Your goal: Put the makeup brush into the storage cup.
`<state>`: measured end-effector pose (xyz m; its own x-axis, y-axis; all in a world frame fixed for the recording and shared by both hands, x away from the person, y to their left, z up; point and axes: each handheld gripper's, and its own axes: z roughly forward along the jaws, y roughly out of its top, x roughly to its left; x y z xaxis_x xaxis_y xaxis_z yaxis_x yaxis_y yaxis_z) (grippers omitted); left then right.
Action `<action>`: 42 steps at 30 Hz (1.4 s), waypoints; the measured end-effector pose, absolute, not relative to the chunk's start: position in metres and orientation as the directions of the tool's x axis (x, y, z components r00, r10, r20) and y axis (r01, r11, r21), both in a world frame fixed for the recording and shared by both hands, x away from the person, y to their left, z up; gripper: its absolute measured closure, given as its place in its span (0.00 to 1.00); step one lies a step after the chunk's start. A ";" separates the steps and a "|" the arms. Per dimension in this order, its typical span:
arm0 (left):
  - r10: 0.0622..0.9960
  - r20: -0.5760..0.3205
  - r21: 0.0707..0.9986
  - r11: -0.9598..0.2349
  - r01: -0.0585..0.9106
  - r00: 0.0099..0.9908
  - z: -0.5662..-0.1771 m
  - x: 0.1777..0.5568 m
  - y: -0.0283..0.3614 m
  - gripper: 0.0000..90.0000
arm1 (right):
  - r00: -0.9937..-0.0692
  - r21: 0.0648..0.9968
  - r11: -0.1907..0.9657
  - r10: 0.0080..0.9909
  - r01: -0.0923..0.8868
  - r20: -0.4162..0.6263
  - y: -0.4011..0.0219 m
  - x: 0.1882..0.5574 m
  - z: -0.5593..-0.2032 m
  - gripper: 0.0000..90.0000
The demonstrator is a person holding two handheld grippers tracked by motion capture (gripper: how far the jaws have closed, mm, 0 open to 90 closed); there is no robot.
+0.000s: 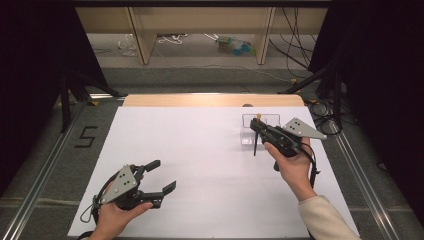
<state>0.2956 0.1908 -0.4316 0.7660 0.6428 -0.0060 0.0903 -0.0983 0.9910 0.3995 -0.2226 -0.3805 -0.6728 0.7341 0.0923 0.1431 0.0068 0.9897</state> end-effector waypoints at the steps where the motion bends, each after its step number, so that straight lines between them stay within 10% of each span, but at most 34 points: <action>1: 0.644 -0.006 0.991 -0.099 0.091 0.765 -0.432 0.296 0.191 0.21 | -0.670 0.991 0.006 0.737 0.136 0.088 -0.223 0.400 -0.380 0.94; 42: 0.642 -0.004 0.991 -0.098 0.088 0.767 -0.432 0.296 0.191 0.21 | -0.629 0.992 0.005 0.773 0.127 0.077 -0.231 0.414 -0.372 0.94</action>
<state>0.2960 0.1910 -0.4316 0.7667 0.6420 -0.0043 0.0879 -0.0984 0.9913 0.4138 -0.2308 -0.3721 -0.6294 0.7733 0.0767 0.1274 0.0052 0.9918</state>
